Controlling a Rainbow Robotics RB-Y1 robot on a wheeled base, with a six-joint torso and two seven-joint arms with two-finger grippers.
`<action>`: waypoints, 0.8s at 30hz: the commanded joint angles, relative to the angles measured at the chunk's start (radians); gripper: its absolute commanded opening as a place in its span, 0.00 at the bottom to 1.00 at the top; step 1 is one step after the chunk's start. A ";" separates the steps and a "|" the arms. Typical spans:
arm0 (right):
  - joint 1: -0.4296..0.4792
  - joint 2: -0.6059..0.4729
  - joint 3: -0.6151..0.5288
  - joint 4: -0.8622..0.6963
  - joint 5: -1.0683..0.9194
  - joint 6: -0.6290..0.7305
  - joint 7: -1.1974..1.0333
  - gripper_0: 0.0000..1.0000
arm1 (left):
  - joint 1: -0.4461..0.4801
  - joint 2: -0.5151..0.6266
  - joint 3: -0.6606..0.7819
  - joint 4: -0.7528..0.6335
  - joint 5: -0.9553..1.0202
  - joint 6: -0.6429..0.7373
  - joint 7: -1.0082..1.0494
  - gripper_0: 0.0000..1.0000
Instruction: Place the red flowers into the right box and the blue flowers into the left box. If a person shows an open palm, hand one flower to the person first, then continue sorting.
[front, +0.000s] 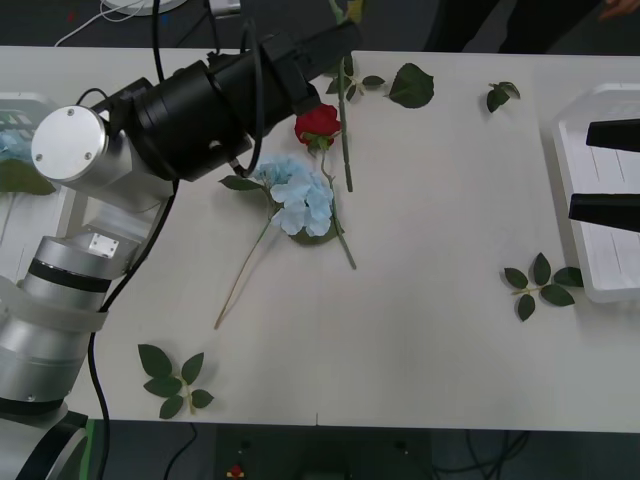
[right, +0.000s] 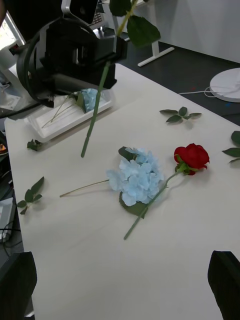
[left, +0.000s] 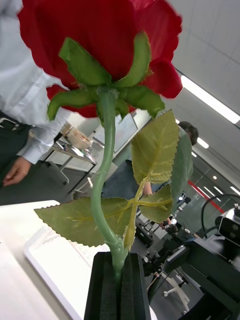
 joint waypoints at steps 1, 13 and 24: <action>0.004 0.011 -0.017 0.025 -0.068 -0.002 0.019 1.00 | -0.013 -0.015 -0.108 -0.045 0.043 -0.113 -0.056 0.00; -0.166 0.014 0.221 0.148 -0.216 -0.040 0.007 1.00 | -0.090 -0.065 -0.211 -0.045 0.074 -0.245 -0.075 0.00; -0.364 0.059 0.494 0.183 -0.306 -0.131 -0.011 1.00 | -0.091 -0.072 -0.211 -0.045 0.100 -0.249 -0.073 0.00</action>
